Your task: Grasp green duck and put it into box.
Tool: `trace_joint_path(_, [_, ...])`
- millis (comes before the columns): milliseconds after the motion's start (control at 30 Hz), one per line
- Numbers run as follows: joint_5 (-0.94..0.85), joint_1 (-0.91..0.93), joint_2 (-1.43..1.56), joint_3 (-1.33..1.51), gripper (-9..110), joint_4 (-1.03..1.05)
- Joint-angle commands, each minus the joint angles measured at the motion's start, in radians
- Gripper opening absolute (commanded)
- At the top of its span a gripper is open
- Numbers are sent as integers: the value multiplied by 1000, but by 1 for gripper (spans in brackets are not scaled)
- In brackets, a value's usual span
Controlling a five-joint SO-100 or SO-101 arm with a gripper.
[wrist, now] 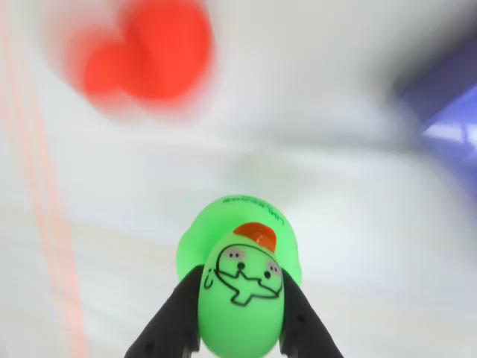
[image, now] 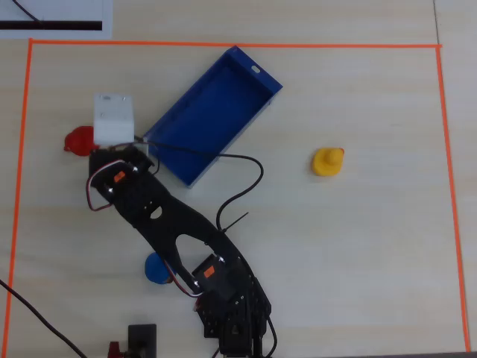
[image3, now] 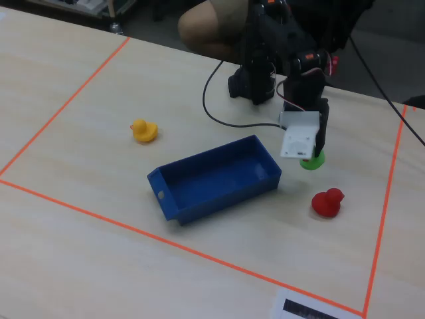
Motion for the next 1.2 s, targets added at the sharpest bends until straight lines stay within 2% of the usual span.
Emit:
trace_joint_path(0, [-21,201,71,-227,0,6])
trace_joint_path(200, [-153,426,55,-153,0,-48])
trace_joint_path(467, [-268,574,80,54,0,-133])
trace_joint_path(567, [-284,575,71,94,15,-69])
trace_joint_path(800, [-282,584,127,137,27,-64])
trace_joint_path(900, [-261,589,225,95,20,-11])
trace_joint_path(1000, [-215,574,400,89,0,9])
trace_joint_path(1167, [-210,489,902,313,0,55])
